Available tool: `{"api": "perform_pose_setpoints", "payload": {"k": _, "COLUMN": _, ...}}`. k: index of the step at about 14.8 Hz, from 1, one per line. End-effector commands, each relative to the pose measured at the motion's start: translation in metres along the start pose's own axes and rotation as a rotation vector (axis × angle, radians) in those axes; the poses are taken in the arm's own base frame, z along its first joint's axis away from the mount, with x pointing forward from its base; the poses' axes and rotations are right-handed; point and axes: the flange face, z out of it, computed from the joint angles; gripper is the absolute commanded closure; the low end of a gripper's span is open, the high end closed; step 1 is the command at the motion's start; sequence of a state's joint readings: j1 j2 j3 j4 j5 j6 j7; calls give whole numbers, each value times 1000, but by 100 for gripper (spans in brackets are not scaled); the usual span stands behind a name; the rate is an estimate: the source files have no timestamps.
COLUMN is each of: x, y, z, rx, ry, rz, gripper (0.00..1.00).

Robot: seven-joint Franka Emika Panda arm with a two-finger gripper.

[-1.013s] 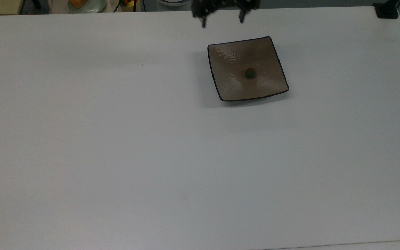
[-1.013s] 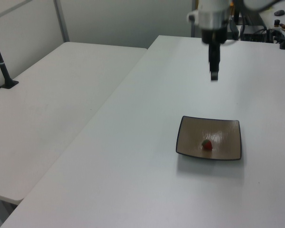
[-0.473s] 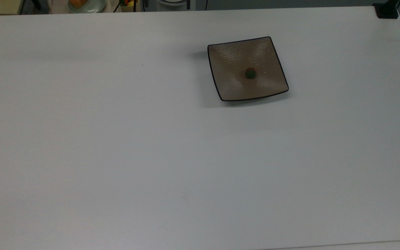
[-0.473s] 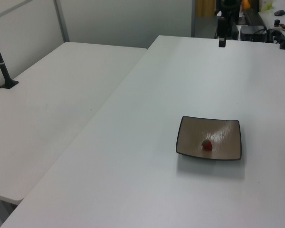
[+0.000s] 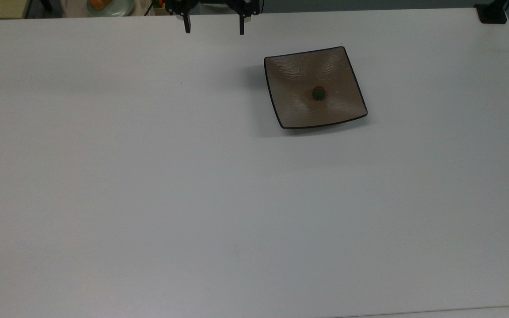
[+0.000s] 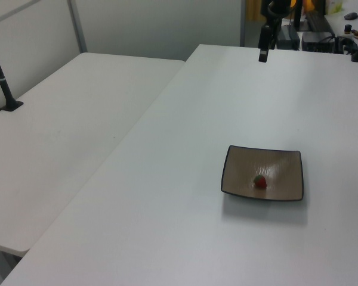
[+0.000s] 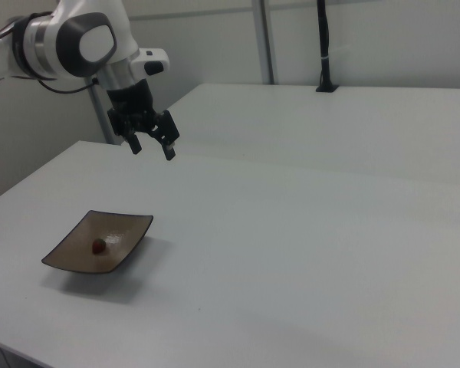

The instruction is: Strawberries on a ceramic plate

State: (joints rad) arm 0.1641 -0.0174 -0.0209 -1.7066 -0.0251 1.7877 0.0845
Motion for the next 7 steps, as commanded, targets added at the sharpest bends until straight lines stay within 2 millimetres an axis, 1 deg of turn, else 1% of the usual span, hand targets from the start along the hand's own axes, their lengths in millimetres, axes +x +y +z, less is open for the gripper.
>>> {"api": "perform_pose_setpoints", "payload": {"k": 1, "x": -1, "y": -1, "z": 1, "rx": 12, "ry": 10, "rz": -17, "gripper": 0}}
{"api": "perform_pose_setpoints", "payload": {"k": 5, "x": -4, "y": 6, "z": -1, "rx": 11, "ry": -9, "rz": -18, "gripper": 0}}
{"api": "perform_pose_setpoints", "payload": {"k": 7, "x": -5, "y": 4, "z": 1, "rx": 11, "ry": -13, "rz": -37, "gripper": 0}}
